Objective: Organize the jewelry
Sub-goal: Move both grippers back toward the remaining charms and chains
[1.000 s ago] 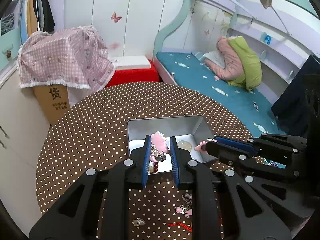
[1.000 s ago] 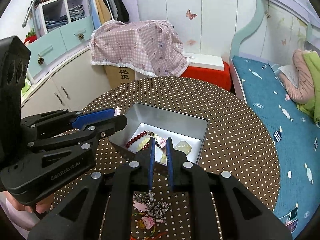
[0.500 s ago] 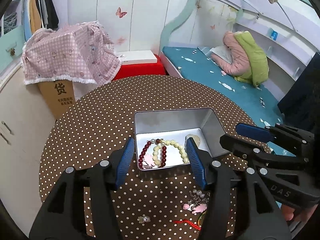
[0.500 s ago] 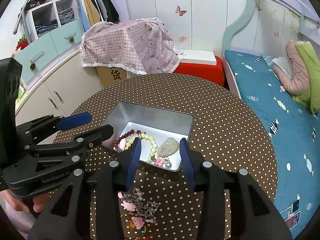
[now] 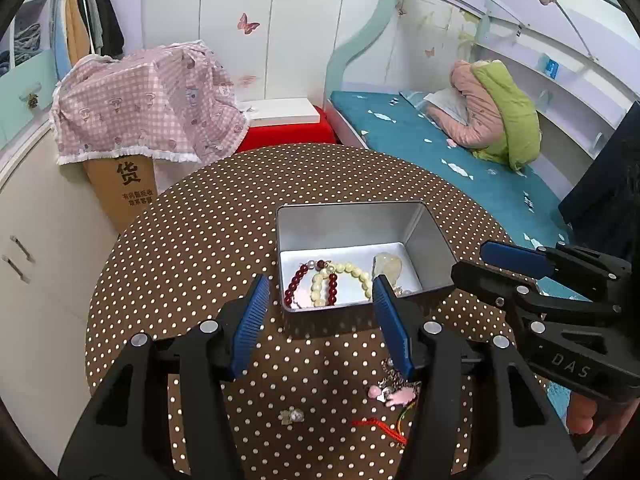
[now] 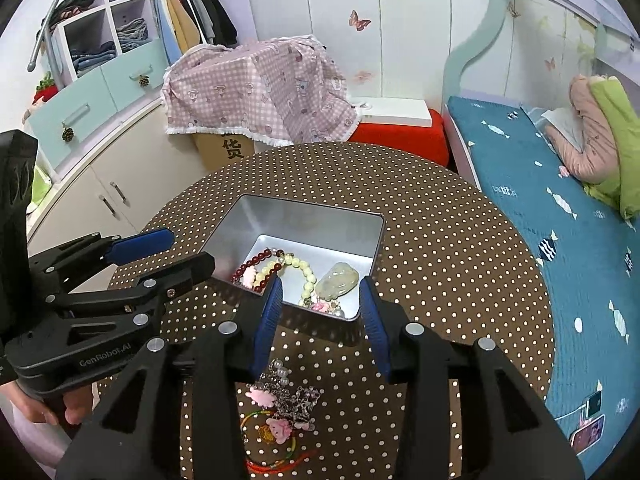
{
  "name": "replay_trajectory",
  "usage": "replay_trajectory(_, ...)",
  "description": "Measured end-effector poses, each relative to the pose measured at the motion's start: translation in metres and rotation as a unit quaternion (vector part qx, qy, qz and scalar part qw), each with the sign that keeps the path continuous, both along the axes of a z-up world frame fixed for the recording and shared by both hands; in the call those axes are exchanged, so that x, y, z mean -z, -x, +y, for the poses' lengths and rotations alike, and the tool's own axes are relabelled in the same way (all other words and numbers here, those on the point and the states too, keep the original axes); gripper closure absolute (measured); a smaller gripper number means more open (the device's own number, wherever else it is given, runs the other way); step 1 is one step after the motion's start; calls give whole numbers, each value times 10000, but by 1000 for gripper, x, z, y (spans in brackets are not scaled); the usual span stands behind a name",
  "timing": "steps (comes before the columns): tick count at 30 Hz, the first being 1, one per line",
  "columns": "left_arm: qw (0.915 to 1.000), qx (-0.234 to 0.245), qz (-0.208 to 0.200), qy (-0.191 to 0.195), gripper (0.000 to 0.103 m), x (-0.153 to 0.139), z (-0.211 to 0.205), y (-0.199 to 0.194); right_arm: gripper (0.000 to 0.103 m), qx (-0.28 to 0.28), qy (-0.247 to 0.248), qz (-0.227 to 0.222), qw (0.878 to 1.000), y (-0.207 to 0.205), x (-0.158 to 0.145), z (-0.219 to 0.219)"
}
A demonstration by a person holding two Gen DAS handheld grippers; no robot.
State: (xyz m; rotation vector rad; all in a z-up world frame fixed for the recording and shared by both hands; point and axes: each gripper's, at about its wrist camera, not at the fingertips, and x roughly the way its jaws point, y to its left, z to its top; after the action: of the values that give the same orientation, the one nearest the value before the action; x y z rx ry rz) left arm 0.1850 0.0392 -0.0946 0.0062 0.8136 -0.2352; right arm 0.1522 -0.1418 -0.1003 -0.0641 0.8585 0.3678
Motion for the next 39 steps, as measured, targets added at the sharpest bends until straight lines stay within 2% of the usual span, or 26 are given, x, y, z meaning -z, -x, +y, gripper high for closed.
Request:
replay_trajectory(11, 9999, -98, 114, -46, 46, 7, 11, 27, 65, -203, 21, 131, 9997, 24, 8, 12)
replay_trajectory(13, 9997, -146, 202, -70, 42, 14, 15, 33, 65, -263, 33, 203, 9994, 28, 13, 16)
replay_trajectory(19, 9976, -360, 584, -96, 42, 42, 32, 44, 65, -449, 102, 567, 9973, 34, 35, 27)
replay_trajectory(25, 9960, -415, 773, -156, 43, 64, 38, 48, 65, -656, 190, 787, 9946, 37, 49, 39)
replay_trajectory(26, 9960, -395, 788, -128, 44, 67, 38, 48, 65, -685, 210, 818, 9941, 38, 51, 42)
replay_trajectory(28, 9962, -352, 786, -105, 54, 71, 37, 49, 65, -719, 233, 853, 9935, 38, 54, 44)
replay_trajectory(30, 9963, -333, 781, -123, 57, 74, 34, 49, 66, -743, 257, 891, 9929, 37, 56, 46)
replay_trajectory(32, 9964, -283, 785, -134, 66, 75, 32, 48, 68, -773, 273, 911, 9925, 38, 58, 48)
replay_trajectory(35, 9960, -212, 851, -174, 85, 81, 29, 47, 71, -844, 296, 919, 9917, 38, 60, 51)
replay_trajectory(39, 9965, -152, 806, -184, 87, 84, 27, 48, 72, -920, 342, 933, 9908, 36, 63, 55)
